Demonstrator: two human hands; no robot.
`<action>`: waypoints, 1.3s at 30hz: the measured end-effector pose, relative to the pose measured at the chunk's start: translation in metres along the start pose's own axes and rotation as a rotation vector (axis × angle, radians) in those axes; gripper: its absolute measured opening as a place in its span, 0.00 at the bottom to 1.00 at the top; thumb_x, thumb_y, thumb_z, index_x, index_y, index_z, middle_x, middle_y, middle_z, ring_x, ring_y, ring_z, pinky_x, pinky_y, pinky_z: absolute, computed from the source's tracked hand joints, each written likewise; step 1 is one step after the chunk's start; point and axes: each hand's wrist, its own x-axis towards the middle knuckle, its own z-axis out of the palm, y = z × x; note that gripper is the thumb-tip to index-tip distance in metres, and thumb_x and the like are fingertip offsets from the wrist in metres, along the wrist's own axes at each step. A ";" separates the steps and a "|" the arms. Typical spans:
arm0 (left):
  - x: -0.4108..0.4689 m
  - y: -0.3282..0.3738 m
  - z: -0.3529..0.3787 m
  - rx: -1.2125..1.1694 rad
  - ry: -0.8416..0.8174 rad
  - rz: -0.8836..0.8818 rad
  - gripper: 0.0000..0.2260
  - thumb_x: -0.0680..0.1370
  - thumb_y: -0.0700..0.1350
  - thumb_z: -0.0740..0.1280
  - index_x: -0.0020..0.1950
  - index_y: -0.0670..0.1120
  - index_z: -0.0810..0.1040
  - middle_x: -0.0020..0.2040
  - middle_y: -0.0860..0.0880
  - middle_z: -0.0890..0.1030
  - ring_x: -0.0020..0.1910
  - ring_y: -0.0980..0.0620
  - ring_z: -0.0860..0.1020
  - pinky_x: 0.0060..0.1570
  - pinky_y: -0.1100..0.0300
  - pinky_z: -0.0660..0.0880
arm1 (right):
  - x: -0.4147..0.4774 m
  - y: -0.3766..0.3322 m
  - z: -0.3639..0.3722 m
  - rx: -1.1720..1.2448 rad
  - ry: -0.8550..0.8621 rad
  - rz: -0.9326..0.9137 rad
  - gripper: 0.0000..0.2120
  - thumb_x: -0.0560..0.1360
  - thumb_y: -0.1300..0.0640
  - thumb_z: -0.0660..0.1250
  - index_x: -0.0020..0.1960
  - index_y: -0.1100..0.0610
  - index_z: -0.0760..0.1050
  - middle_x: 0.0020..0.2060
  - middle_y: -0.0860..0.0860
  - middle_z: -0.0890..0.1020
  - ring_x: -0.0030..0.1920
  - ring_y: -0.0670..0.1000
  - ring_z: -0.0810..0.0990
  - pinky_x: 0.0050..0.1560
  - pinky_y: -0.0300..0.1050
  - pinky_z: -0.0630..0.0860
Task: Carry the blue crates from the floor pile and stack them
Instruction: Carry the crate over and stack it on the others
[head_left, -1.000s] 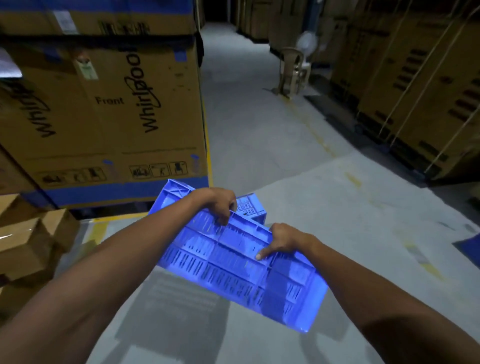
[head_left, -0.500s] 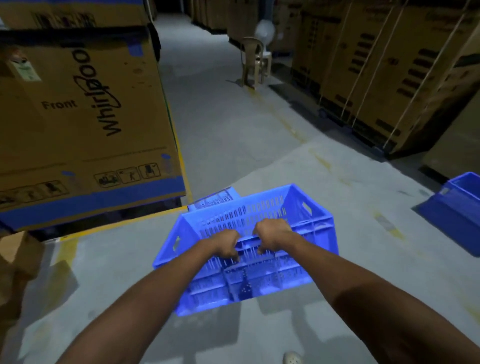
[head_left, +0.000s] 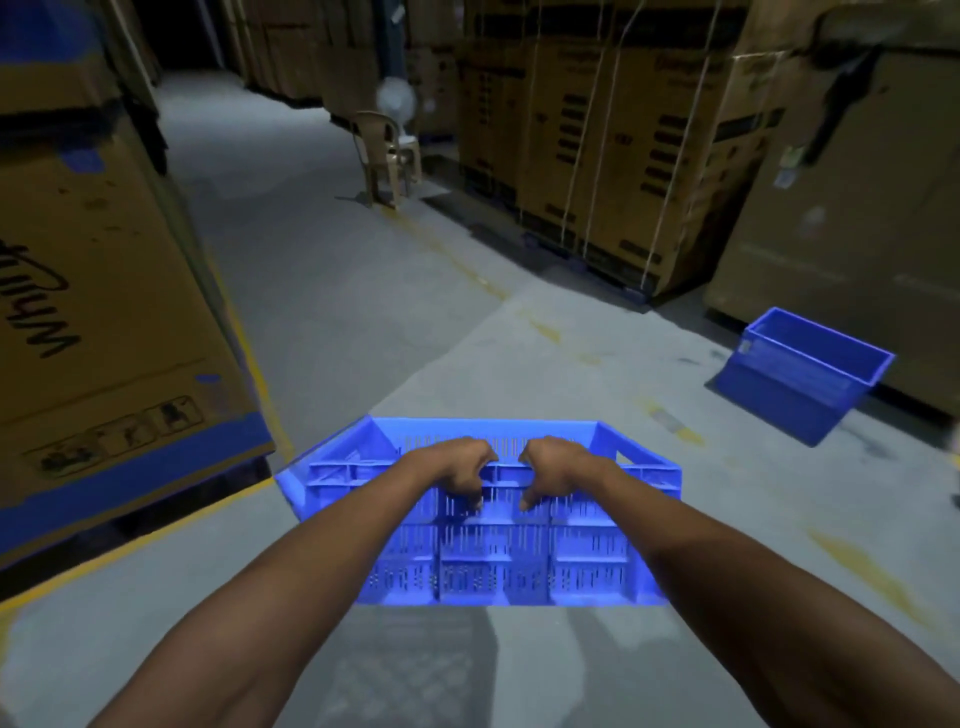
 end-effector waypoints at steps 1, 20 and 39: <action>0.008 0.009 -0.006 0.006 -0.029 0.003 0.15 0.65 0.44 0.78 0.49 0.46 0.81 0.46 0.46 0.84 0.43 0.48 0.79 0.41 0.59 0.73 | -0.001 0.011 -0.001 0.017 -0.002 -0.002 0.27 0.62 0.42 0.79 0.55 0.54 0.78 0.53 0.52 0.80 0.54 0.56 0.79 0.50 0.48 0.75; 0.166 0.201 -0.125 0.105 -0.160 0.037 0.15 0.65 0.39 0.79 0.50 0.46 0.82 0.44 0.49 0.84 0.42 0.50 0.80 0.48 0.56 0.79 | -0.016 0.244 -0.114 0.174 -0.106 0.063 0.29 0.58 0.44 0.82 0.53 0.58 0.79 0.49 0.53 0.84 0.49 0.56 0.82 0.48 0.50 0.79; 0.337 0.285 -0.210 0.305 -0.203 0.225 0.14 0.63 0.40 0.79 0.45 0.50 0.82 0.43 0.51 0.85 0.44 0.48 0.83 0.51 0.50 0.81 | 0.014 0.403 -0.168 0.337 0.035 0.282 0.24 0.61 0.46 0.80 0.50 0.55 0.76 0.47 0.49 0.81 0.46 0.53 0.79 0.46 0.45 0.75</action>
